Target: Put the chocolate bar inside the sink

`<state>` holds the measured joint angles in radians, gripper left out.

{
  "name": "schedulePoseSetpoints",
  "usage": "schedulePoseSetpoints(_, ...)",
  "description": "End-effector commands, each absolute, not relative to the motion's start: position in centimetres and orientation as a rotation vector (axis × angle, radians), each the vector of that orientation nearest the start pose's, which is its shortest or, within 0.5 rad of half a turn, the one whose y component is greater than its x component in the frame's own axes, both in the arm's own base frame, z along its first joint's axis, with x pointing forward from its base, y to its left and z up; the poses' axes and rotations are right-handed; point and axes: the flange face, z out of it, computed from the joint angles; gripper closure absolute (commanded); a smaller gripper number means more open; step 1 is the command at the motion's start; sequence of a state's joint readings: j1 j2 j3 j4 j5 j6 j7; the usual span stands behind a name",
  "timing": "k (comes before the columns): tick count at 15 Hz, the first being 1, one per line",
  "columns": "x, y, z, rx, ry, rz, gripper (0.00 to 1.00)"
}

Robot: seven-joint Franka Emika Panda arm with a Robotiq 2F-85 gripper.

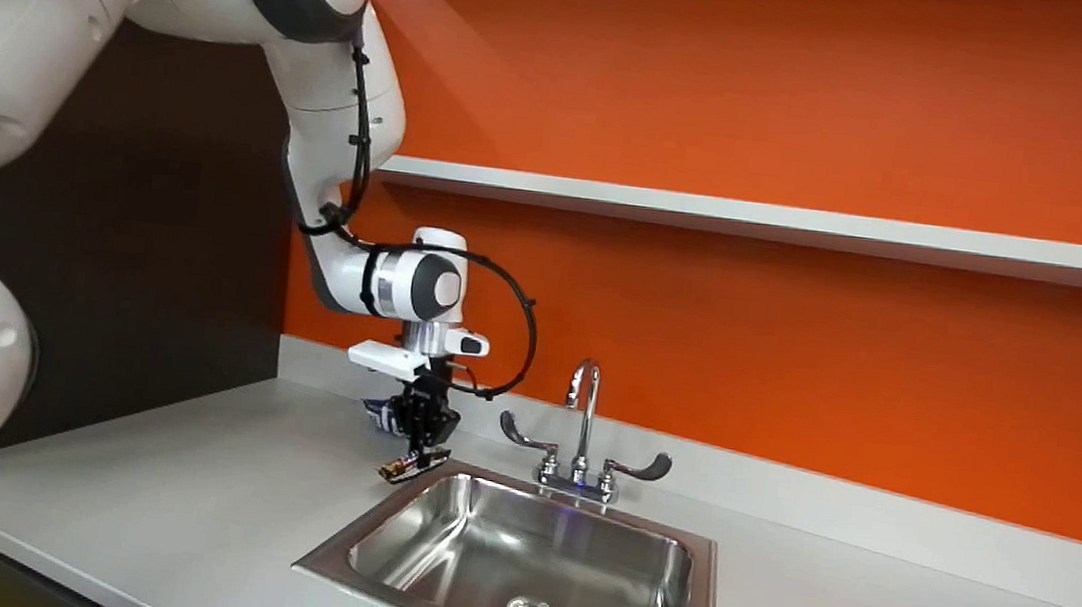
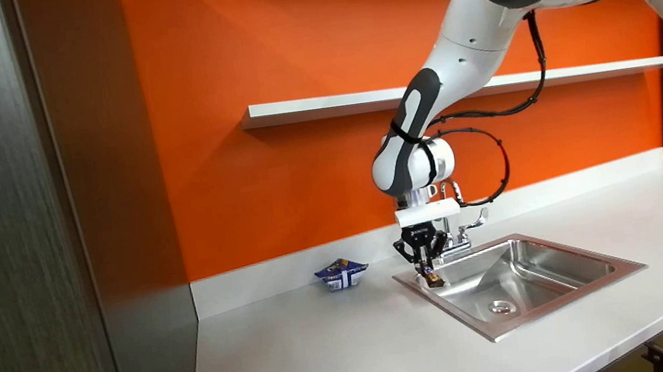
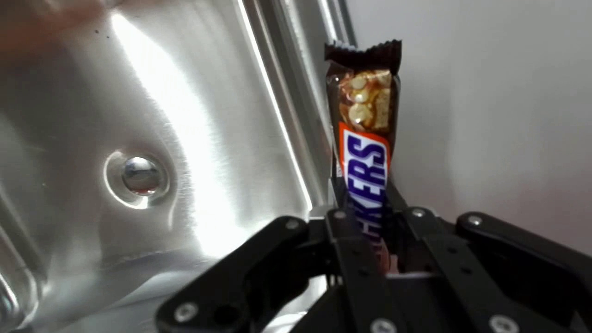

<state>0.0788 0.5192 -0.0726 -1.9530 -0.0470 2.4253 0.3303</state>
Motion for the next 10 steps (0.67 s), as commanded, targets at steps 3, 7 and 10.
schedulePoseSetpoints(3, 60.2, -6.6, 19.9, -3.130, 0.603, 0.064, 0.95)
schedulePoseSetpoints(7, 59.7, -9.9, 18.5, -3.106, 0.684, 0.091, 0.95)
schedulePoseSetpoints(10, 59.3, -11.2, 16.9, -3.093, 0.722, 0.120, 0.95)
